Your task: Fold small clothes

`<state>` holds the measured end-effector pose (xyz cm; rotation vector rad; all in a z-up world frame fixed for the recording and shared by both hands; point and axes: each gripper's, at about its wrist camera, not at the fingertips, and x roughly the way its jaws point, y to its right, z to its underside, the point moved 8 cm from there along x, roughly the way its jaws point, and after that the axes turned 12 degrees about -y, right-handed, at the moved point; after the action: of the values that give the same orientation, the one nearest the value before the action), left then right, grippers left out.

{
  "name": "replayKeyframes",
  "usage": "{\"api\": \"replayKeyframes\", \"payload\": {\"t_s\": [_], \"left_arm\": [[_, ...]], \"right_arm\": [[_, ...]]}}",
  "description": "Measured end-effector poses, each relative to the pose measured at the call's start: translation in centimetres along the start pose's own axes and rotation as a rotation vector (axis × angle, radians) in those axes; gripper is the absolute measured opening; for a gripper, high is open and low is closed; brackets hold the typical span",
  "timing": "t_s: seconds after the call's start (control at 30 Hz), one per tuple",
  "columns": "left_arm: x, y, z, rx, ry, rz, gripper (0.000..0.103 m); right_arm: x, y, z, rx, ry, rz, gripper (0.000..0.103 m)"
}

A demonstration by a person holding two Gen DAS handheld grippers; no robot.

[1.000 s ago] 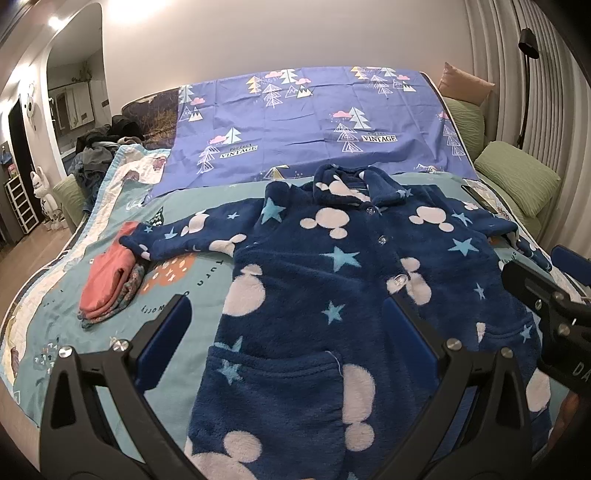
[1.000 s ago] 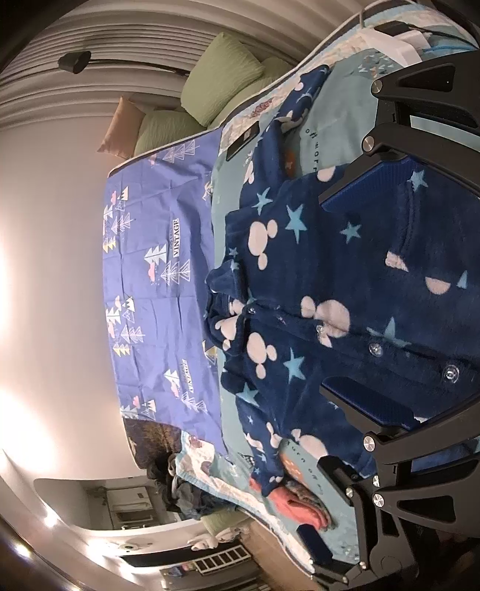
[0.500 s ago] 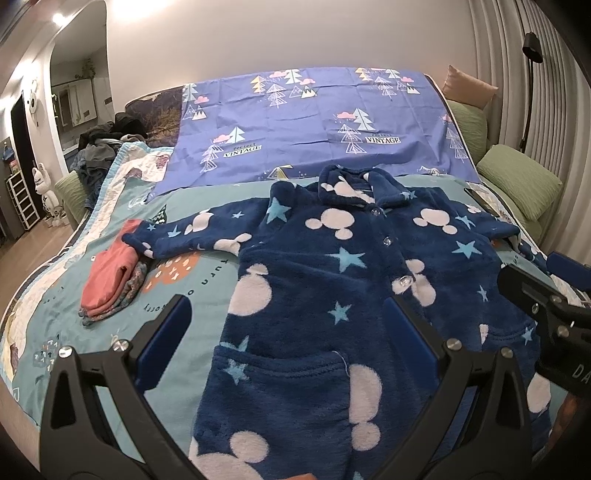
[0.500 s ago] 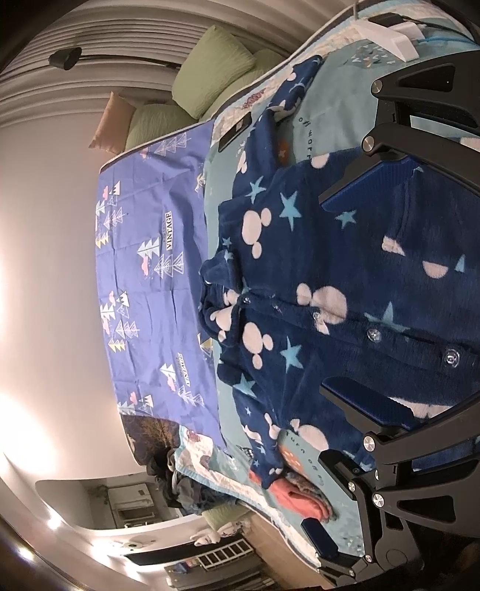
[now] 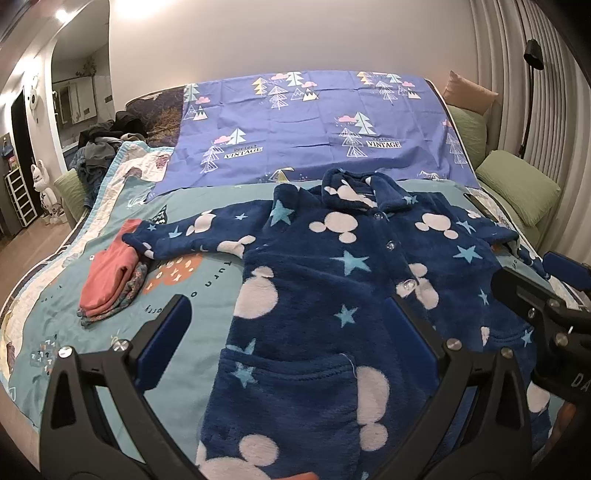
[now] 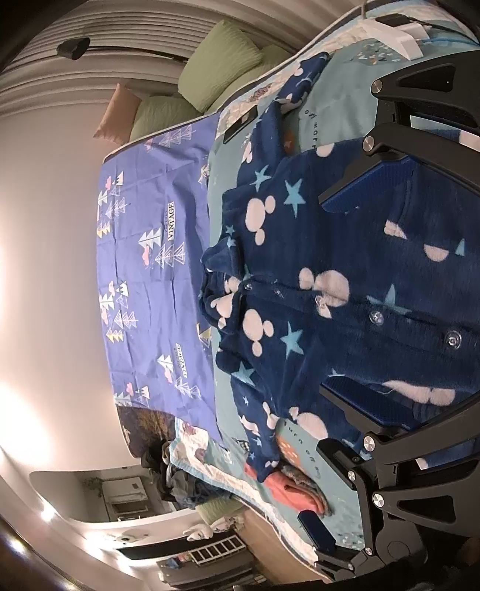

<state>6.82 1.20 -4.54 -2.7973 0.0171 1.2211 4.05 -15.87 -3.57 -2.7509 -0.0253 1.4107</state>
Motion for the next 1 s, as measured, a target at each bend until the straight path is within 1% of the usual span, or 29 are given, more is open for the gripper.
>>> {"api": "replayKeyframes", "payload": {"t_s": [0.3,0.4,0.47,0.6,0.97,1.0], "left_arm": [[-0.1,-0.2,-0.3,0.0,0.024,-0.002,0.103],[-0.1,-0.6,-0.3,-0.002,0.034,-0.002,0.103],[-0.1,-1.5,-0.4,-0.011,0.046,0.009,0.103],[0.2,-2.1,-0.2,-0.025,0.026,0.026,0.103],[0.2,-1.9,-0.2,-0.017,0.024,0.017,0.103],[0.2,-2.0,0.0,-0.02,0.014,0.023,0.103]], "right_arm": [[0.1,-0.8,-0.1,-0.009,-0.005,0.006,0.092],[0.3,-1.1,-0.1,-0.012,-0.012,0.009,0.092],[0.4,-1.3,-0.1,-0.012,-0.016,0.011,0.092],[0.6,-1.4,-0.1,-0.008,-0.024,0.015,0.092],[0.9,-1.3,0.1,0.003,-0.044,0.031,0.092],[1.0,-1.3,0.1,0.004,-0.045,0.033,0.092]]}}
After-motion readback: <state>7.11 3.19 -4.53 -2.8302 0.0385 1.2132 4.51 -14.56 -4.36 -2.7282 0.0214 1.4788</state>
